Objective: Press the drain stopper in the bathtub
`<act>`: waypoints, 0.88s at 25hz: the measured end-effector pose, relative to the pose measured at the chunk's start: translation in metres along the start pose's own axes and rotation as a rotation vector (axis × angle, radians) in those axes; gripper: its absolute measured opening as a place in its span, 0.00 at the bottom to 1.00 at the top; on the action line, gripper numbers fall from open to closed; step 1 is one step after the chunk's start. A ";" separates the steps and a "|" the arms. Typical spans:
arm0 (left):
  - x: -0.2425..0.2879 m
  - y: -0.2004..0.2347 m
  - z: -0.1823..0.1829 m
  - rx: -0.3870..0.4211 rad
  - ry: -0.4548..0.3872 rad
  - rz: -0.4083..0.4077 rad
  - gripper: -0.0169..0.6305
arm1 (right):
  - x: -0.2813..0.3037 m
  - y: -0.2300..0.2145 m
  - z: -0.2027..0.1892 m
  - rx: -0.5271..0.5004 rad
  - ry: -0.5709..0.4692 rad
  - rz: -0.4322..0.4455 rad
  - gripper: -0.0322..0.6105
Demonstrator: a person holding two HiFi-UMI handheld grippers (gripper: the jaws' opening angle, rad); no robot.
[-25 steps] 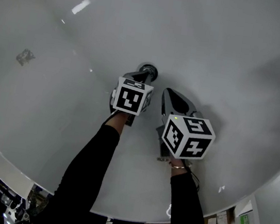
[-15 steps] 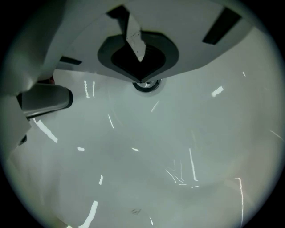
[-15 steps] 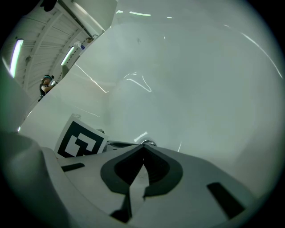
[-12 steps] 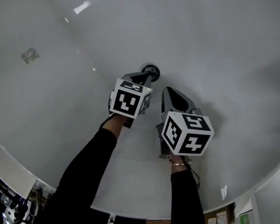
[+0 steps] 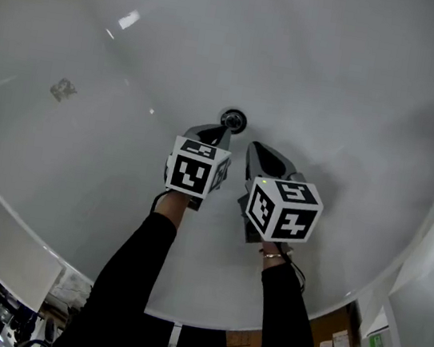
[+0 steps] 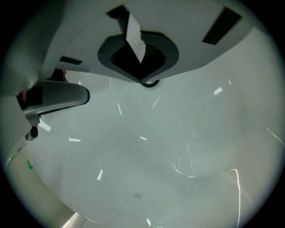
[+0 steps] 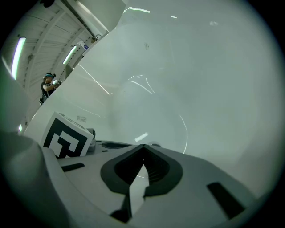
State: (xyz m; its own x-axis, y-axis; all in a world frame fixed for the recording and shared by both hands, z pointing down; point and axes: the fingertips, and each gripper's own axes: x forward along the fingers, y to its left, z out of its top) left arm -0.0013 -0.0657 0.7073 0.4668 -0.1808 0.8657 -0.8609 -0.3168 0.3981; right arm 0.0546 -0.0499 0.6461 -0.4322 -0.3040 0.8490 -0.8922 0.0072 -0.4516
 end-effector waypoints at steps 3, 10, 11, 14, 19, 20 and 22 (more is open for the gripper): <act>-0.009 -0.004 0.002 0.002 -0.007 0.001 0.04 | -0.008 0.007 0.005 -0.014 -0.008 0.006 0.05; -0.036 -0.014 0.011 0.008 -0.025 0.004 0.04 | -0.028 0.019 0.015 -0.010 -0.023 0.006 0.05; -0.040 -0.015 0.013 0.008 -0.030 0.006 0.04 | -0.030 0.020 0.016 -0.009 -0.024 0.006 0.05; -0.052 -0.019 0.020 0.004 -0.042 0.009 0.04 | -0.037 0.024 0.020 -0.010 -0.030 0.006 0.05; -0.072 -0.027 0.027 0.000 -0.049 0.008 0.04 | -0.049 0.032 0.026 -0.023 -0.041 0.009 0.05; -0.076 -0.028 0.029 0.001 -0.052 0.009 0.04 | -0.052 0.033 0.026 -0.027 -0.041 0.008 0.05; -0.082 -0.029 0.031 0.004 -0.060 0.014 0.04 | -0.057 0.034 0.027 -0.033 -0.042 0.007 0.05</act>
State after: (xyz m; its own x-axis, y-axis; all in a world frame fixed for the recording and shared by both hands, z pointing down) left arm -0.0085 -0.0711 0.6152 0.4663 -0.2409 0.8512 -0.8666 -0.3178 0.3848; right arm 0.0523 -0.0574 0.5746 -0.4334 -0.3436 0.8331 -0.8932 0.0411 -0.4477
